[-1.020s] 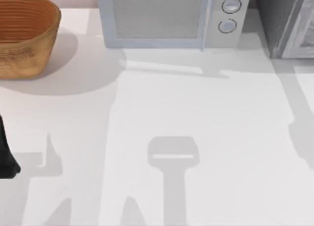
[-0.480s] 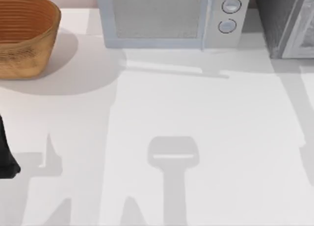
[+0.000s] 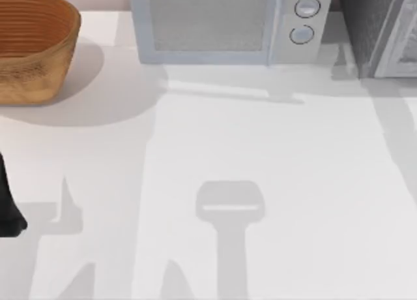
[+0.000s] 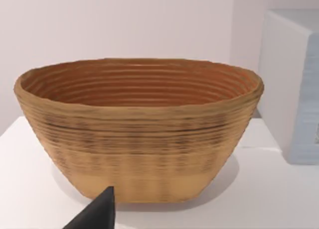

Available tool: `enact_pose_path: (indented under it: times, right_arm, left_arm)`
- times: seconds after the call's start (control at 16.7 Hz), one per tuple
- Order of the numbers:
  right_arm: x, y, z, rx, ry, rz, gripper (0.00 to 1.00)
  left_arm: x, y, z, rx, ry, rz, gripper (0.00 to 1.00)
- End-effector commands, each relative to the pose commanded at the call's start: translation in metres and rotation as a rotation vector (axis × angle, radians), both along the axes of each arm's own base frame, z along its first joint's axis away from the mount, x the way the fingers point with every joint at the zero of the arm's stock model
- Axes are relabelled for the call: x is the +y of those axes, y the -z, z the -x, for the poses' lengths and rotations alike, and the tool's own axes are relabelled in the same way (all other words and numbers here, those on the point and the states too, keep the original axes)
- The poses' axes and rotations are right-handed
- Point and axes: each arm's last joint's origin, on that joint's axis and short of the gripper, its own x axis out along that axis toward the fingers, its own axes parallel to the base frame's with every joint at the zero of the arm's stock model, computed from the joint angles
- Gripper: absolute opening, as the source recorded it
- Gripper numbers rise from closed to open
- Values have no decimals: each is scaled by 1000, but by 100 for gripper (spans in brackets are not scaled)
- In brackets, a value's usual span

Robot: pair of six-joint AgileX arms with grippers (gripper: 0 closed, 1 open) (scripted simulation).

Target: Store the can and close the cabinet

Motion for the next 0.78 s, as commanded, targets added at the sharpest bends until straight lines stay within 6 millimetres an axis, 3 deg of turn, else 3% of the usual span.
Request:
enact_pose_path:
  times: [0.3,0.78]
  right_arm:
    - [-7,81,41,94,-6,1,100]
    - [-17,246,93,194,21,-26,100]
  left_arm:
    - [0,0,0,0,0,0,100]
    - [0,0,0,0,0,0,100]
